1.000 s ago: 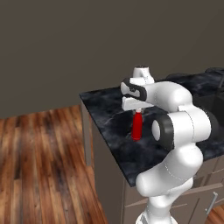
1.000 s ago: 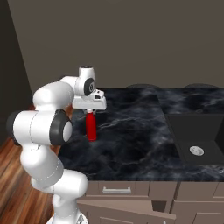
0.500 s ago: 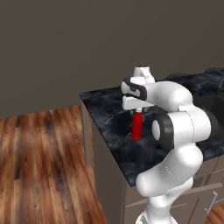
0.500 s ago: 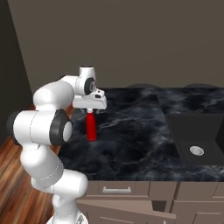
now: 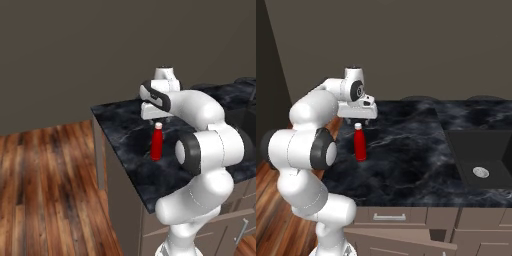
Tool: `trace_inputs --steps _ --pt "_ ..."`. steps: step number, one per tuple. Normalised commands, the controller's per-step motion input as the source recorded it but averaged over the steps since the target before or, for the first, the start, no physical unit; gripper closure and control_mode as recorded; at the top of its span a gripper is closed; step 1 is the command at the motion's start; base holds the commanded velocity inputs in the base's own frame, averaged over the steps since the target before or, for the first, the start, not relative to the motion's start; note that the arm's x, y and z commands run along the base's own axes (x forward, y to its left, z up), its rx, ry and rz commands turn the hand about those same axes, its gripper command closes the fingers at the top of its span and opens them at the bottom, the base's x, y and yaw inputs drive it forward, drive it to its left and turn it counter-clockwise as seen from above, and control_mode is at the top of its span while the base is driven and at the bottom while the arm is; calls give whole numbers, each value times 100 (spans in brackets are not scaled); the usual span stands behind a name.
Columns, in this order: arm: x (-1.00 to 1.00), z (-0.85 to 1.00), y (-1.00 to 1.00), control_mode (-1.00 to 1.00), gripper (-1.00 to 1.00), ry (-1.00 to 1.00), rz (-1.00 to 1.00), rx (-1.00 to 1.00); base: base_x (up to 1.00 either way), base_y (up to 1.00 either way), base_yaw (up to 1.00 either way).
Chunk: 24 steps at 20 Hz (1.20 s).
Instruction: Move the drinks to the dining counter.
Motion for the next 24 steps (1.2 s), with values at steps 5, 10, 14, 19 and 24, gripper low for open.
trace_inputs --steps 5,10,14,19,24 --pt "-32 9 0 -100 -100 0 0 3 0 0 0" --pt "-36 0 0 -100 -100 -1 0 2 0 0 0" --pt "-41 0 0 -100 -100 -6 0 1 0 0 0" --pt "-43 1 0 -100 -100 -12 0 0 0 0 0" --pt "-57 0 0 -100 -100 -17 0 0 0 0 0"
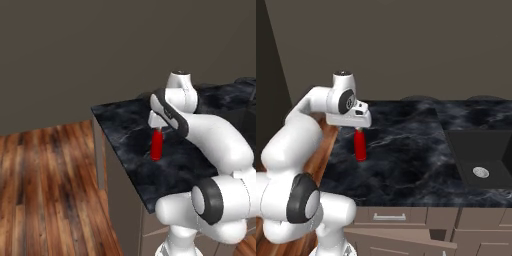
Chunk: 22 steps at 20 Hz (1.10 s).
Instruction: Move the drinks to the dining counter.
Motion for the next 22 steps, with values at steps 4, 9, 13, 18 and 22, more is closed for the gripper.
trace_inputs --steps 4,9,13,18,22 --pt "-41 0 0 -100 -100 -14 0 0 0 0 0" --pt "-43 0 0 -100 -100 -5 0 0 0 0 0" --pt "-52 0 0 -100 -100 -5 0 0 0 0 0" --pt "-45 5 0 -100 -100 -4 0 0 0 0 0" --pt "-39 23 0 -100 -100 0 0 0 0 0 0"
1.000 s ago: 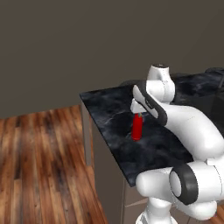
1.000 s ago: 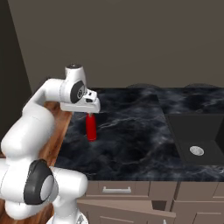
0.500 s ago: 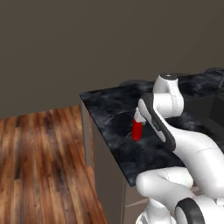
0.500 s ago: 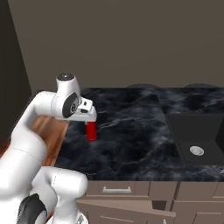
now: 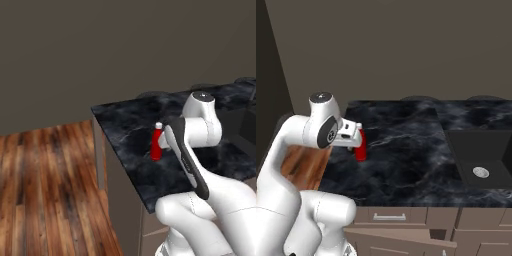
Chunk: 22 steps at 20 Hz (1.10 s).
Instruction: Move the drinks to the dining counter.
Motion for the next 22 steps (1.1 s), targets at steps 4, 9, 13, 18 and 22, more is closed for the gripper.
trace_inputs --steps 4,9,13,18,22 --pt "-26 34 -7 100 -100 0 0 2 -8 -8 -1" --pt "0 0 0 100 -100 0 0 0 -15 -39 -22" --pt "0 0 0 100 -100 0 0 0 -31 -55 -58" --pt "0 0 0 100 -100 0 0 0 -26 -26 -81" --pt "0 0 0 100 -100 0 0 0 0 0 -99"
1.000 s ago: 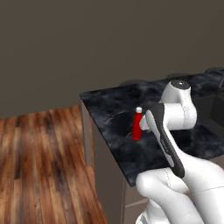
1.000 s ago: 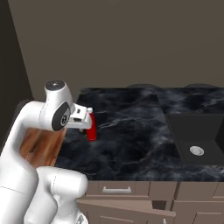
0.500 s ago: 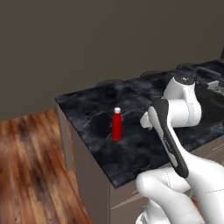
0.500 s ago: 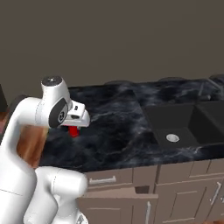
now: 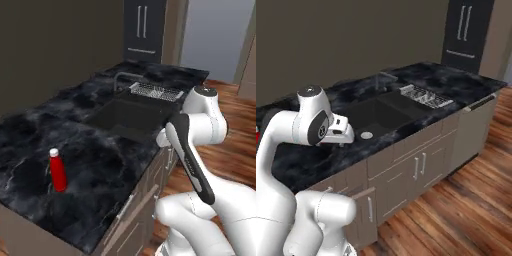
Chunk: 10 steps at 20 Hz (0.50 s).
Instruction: Move the drinks to the dining counter.
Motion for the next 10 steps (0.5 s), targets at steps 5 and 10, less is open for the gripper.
trace_inputs --steps 5,10 --pt "0 0 0 100 -100 0 0 0 0 0 -100" --pt "0 0 0 100 -100 0 0 0 0 0 -100"
